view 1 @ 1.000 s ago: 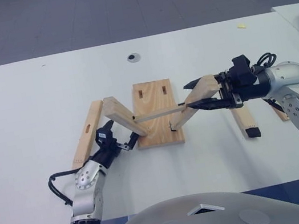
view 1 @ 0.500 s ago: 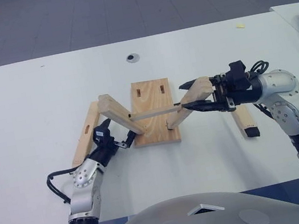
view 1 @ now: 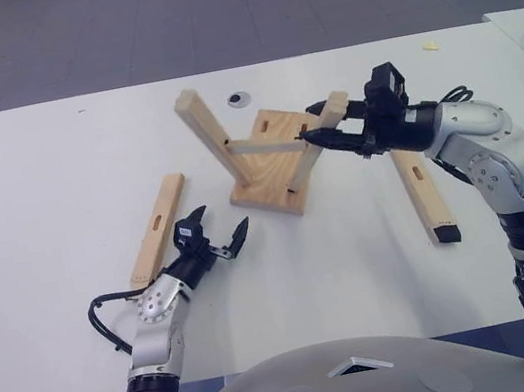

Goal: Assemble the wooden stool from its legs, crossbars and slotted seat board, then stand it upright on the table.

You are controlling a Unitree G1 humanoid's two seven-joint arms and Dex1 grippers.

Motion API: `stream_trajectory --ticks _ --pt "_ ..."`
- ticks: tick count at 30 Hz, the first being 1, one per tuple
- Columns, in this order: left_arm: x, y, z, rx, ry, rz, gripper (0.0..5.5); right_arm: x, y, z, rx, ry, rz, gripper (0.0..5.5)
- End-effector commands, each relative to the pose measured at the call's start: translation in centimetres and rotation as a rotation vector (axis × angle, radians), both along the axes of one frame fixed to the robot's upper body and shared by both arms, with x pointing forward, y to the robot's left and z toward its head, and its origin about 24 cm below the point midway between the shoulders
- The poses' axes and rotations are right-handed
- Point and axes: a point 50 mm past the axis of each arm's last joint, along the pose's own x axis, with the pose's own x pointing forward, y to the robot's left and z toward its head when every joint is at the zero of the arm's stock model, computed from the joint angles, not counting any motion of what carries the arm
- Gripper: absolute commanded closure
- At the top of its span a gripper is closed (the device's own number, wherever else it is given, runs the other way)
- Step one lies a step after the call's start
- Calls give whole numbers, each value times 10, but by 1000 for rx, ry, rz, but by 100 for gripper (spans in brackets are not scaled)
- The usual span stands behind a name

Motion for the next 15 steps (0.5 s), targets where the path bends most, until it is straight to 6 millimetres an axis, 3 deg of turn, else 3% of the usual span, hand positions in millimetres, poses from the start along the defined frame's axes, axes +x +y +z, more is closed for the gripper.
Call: stream_trajectory --ticks 1,3,8,9,11,15 --pt "-8 1 -17 30 106 -11 10 -12 8 5 85 55 55 343" --pt "-5 2 -17 34 103 -18 10 -17 10 5 96 69 83 343" --pt "4 5 -12 53 83 -47 10 -26 13 -26 -28 120 58 343" --pt "5 6 -12 61 84 -59 10 -25 5 -45 -103 121 14 299" --pt "8 7 -12 73 80 -74 10 -23 -4 -61 -165 101 -13 272" --pt "16 12 -7 85 55 -77 10 -7 1 -34 -80 -14 -36 201"
